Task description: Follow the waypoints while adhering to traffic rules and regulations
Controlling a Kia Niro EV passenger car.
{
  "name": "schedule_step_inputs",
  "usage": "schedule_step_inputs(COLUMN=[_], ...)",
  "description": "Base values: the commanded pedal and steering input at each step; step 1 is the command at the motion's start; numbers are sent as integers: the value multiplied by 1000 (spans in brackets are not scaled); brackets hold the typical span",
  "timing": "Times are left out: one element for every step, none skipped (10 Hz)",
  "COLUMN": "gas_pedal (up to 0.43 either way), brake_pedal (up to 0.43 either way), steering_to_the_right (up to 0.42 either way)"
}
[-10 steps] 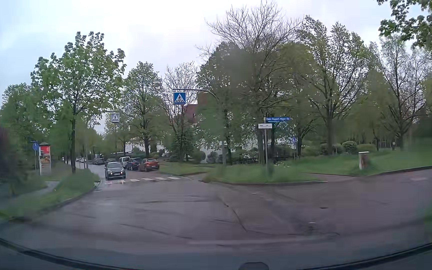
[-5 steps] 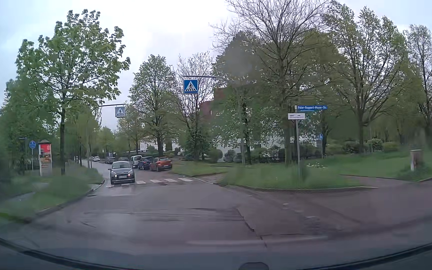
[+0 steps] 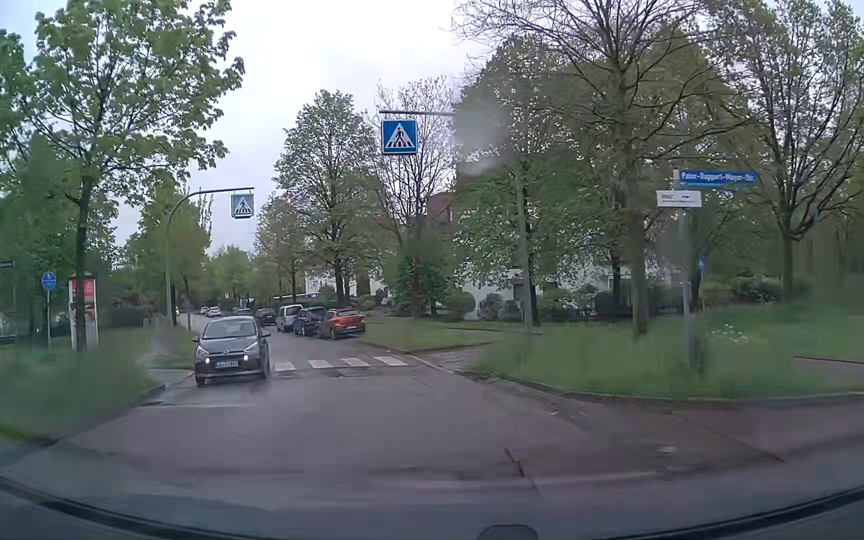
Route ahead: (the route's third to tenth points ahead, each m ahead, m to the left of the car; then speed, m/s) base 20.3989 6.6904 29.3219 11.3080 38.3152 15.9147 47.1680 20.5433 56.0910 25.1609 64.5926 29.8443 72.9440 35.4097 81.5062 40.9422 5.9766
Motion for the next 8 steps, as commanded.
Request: schedule_step_inputs(gas_pedal=[59,59,67,67,79,87,98,110], brake_pedal=[0,0,0,0,0,0,0,0], steering_to_the_right=[-67,-69,-70,-71,-80,-95,-103,-105])
